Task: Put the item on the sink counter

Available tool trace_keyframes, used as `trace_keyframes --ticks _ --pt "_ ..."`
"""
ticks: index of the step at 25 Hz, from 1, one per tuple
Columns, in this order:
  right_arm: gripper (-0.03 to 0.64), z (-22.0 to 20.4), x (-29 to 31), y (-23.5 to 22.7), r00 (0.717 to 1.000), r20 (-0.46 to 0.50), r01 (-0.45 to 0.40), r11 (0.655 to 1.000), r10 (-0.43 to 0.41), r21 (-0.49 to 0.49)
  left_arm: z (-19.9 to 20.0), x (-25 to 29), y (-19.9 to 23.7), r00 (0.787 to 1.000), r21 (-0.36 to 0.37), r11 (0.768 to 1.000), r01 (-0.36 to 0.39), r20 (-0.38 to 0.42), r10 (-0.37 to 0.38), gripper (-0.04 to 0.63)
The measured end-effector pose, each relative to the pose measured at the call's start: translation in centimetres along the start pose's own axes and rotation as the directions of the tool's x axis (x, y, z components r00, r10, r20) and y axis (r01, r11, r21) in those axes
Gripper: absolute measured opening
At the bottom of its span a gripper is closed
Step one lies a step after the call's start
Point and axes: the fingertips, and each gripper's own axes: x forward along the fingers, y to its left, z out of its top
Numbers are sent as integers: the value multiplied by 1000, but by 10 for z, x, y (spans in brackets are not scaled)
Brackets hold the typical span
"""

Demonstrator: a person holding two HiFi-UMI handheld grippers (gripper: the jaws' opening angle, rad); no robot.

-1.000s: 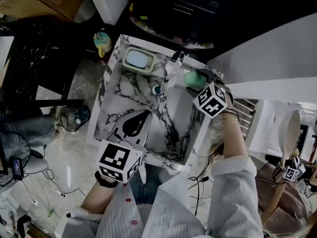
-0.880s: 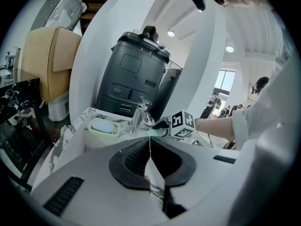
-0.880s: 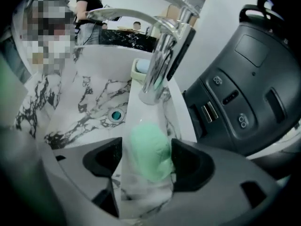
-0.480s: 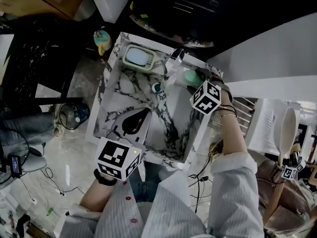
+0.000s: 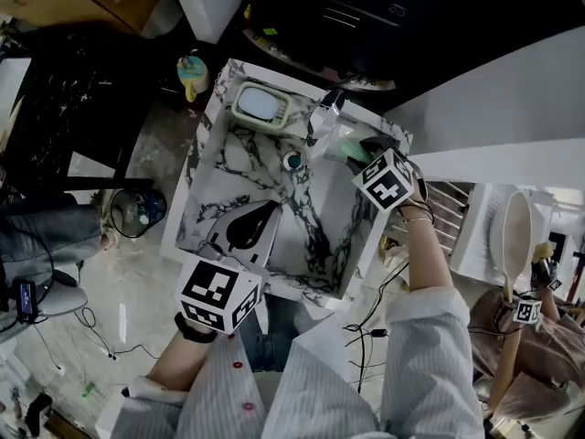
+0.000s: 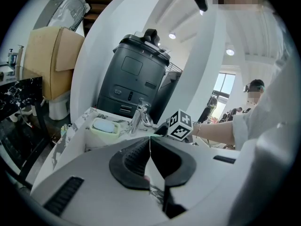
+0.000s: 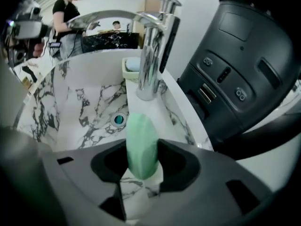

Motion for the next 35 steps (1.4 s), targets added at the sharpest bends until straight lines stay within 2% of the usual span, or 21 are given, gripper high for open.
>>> trace_keyframes --ticks 6,12,17,23,35 --pt "147 2 -2 -8 1000 30 2 989 -7 149 3 -9 4 1000 -4 1000 -17 18 17 18" --pt "138 2 1 -20 1000 -9 3 970 -1 245 1 -16 3 999 -11 1000 -26 24 26 18" --pt "133 5 4 -22 1000 -4 8 963 -7 271 -1 -25 5 998 -24 999 -48 41 49 18" --pt "133 11 -12 -4 999 40 -13 959 2 283 4 -34 5 995 -28 997 -71 74 73 18" --pt "133 39 -92 57 974 225 -45 957 -22 288 -8 -54 -36 991 2 998 -66 118 65 18"
